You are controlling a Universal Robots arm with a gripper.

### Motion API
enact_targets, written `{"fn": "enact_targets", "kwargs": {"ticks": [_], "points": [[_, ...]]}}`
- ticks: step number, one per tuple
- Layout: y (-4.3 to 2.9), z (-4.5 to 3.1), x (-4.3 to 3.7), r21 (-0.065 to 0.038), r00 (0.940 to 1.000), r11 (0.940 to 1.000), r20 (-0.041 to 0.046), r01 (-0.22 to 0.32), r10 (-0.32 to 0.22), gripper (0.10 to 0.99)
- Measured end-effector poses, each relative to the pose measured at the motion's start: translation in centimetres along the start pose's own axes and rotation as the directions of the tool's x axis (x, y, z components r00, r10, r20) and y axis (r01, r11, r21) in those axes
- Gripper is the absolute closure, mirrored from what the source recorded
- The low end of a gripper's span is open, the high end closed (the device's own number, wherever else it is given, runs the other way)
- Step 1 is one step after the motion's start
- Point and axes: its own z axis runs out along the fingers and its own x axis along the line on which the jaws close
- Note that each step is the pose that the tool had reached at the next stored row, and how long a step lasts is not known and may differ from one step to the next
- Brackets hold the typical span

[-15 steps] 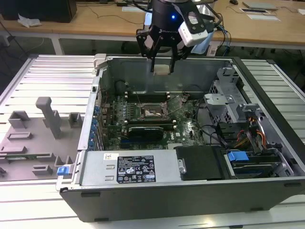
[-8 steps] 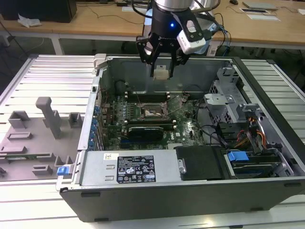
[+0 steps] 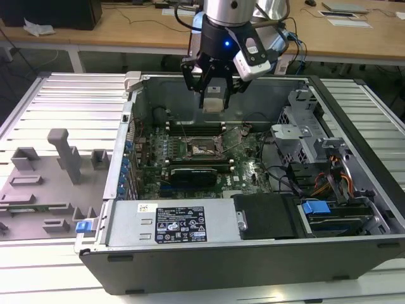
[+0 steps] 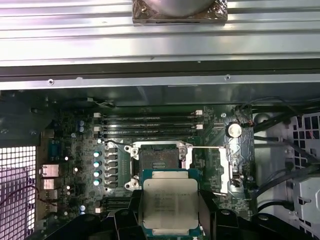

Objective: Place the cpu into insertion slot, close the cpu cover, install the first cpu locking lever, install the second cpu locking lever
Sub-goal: 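Place the cpu into insertion slot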

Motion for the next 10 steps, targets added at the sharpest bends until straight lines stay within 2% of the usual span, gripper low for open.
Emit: {"fn": "enact_targets", "kwargs": {"ticks": [10], "points": [[-0.10,1.14,-0.02,0.000,1.0000,1.0000,0.0000,0.000,0.000,0.557]]}}
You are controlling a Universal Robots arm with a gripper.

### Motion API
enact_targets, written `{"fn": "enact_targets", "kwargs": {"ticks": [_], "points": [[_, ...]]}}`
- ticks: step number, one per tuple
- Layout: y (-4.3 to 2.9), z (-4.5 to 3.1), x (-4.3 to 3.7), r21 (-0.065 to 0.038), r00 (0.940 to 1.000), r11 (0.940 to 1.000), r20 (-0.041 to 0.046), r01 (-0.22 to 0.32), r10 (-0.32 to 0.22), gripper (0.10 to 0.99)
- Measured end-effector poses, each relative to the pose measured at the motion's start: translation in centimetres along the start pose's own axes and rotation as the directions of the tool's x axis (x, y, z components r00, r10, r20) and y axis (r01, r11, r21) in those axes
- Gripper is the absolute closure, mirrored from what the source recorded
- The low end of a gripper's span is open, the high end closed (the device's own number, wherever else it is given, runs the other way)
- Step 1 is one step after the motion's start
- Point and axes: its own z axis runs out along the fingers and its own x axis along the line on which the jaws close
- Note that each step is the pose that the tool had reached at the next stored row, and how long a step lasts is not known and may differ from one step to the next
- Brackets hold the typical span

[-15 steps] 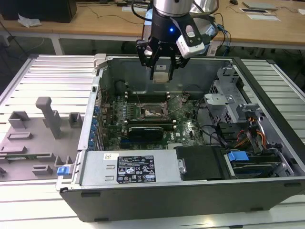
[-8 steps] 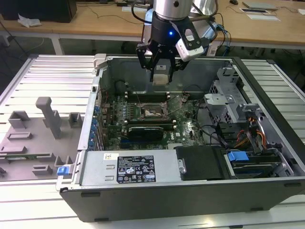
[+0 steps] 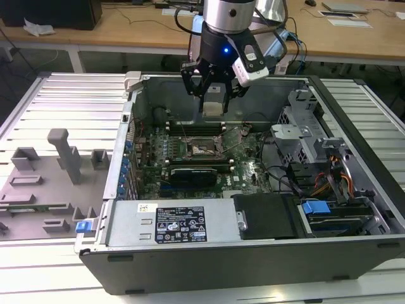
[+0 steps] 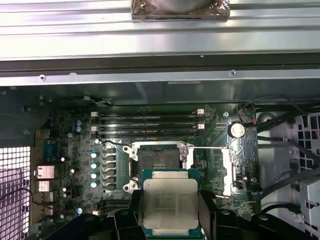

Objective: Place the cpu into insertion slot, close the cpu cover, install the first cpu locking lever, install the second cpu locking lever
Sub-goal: 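Place the cpu into insertion slot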

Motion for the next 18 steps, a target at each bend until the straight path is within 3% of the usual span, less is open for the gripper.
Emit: {"fn": "enact_targets", "kwargs": {"ticks": [4,11,18], "points": [[-0.03,0.32,-0.01,0.000,0.9999,0.9999,0.0012,-0.013,0.013,0.557],[-0.08,0.92,-0.02,-0.003,0.9922,0.9923,0.0110,-0.124,0.124,0.557],[-0.13,1.45,-0.03,-0.007,0.9687,0.9689,0.0214,-0.247,0.247,0.557]]}}
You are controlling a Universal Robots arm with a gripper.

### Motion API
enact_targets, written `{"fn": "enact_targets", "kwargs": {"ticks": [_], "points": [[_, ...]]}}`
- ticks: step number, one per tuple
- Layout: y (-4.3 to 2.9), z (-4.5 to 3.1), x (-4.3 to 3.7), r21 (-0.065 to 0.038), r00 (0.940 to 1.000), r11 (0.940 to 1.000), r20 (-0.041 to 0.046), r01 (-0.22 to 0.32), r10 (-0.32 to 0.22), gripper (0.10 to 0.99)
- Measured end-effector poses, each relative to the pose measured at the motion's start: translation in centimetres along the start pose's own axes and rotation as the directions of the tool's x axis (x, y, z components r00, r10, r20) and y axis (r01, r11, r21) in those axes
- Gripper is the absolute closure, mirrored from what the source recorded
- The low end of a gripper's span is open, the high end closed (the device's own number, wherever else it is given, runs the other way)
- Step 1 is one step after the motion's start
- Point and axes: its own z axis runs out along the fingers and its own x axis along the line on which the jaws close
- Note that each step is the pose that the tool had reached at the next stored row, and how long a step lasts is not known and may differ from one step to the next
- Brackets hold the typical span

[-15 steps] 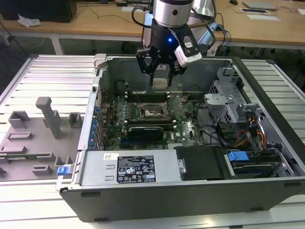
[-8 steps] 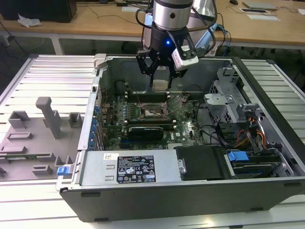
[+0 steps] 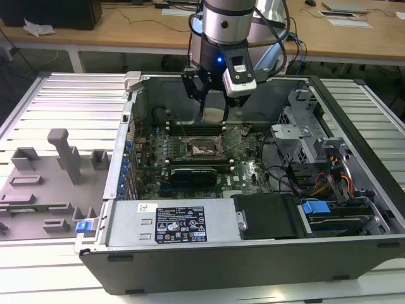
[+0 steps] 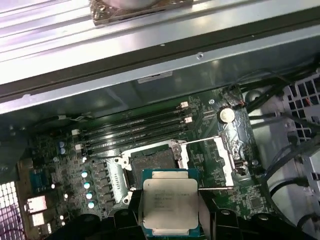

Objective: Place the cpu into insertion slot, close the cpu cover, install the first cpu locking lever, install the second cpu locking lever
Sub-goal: 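Place the cpu into insertion slot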

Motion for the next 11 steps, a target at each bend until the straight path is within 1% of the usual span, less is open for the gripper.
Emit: {"fn": "enact_targets", "kwargs": {"ticks": [1,2,4,5,6,8,10,11], "points": [[-0.01,0.09,0.00,0.000,0.9997,0.9997,0.0021,-0.023,0.023,0.557],[-0.02,0.23,-0.01,-0.001,0.9982,0.9982,0.0053,-0.060,0.060,0.557],[-0.04,0.43,-0.01,-0.003,0.9938,0.9939,0.0098,-0.110,0.110,0.557],[-0.05,0.57,-0.01,-0.004,0.9893,0.9894,0.0128,-0.145,0.145,0.557],[-0.06,0.64,-0.01,-0.004,0.9859,0.9860,0.0146,-0.167,0.167,0.557],[-0.07,0.84,-0.02,-0.007,0.9734,0.9736,0.0198,-0.228,0.228,0.557],[-0.09,0.96,-0.02,-0.008,0.9640,0.9643,0.0229,-0.265,0.265,0.557],[-0.09,1.02,-0.02,-0.009,0.9584,0.9587,0.0245,-0.284,0.284,0.557]]}}
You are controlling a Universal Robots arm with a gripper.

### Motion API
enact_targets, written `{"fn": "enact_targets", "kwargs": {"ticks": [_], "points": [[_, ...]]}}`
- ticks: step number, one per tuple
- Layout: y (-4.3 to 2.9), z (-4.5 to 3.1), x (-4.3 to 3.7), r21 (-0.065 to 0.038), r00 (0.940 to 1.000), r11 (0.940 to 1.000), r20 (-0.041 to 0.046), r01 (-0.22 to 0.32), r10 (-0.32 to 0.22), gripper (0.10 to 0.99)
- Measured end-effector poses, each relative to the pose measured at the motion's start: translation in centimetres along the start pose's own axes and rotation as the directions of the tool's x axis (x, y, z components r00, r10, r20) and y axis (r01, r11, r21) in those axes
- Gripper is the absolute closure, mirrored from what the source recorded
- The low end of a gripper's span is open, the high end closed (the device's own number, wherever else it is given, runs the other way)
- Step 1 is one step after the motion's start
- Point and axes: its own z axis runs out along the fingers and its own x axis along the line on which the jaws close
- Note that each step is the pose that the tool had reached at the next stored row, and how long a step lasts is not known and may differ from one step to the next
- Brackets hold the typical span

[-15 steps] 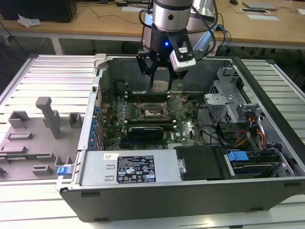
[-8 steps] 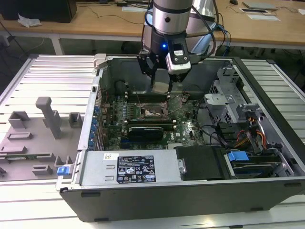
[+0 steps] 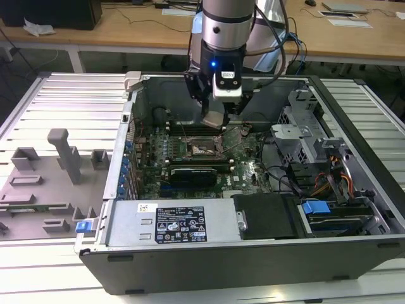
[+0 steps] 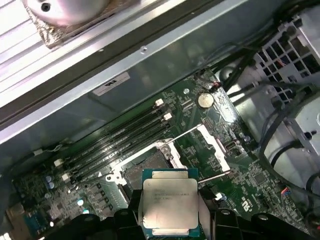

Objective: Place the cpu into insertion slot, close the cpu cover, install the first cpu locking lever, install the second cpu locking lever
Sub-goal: 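Place the cpu into insertion slot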

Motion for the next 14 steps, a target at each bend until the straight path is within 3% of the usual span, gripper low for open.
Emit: {"fn": "enact_targets", "kwargs": {"ticks": [3,5,7,11,12,14], "points": [[-0.03,0.35,-0.01,-0.002,0.9958,0.9958,0.0080,-0.091,0.091,0.557],[-0.06,0.69,-0.01,-0.005,0.9851,0.9852,0.0150,-0.171,0.171,0.557],[-0.08,0.85,-0.02,-0.006,0.9781,0.9783,0.0181,-0.207,0.207,0.557],[-0.12,1.34,-0.03,-0.011,0.9488,0.9492,0.0270,-0.314,0.315,0.557],[-0.12,1.40,-0.03,-0.011,0.9442,0.9447,0.0281,-0.328,0.328,0.557],[-0.14,1.60,-0.03,-0.014,0.9272,0.9277,0.0318,-0.373,0.373,0.557]]}}
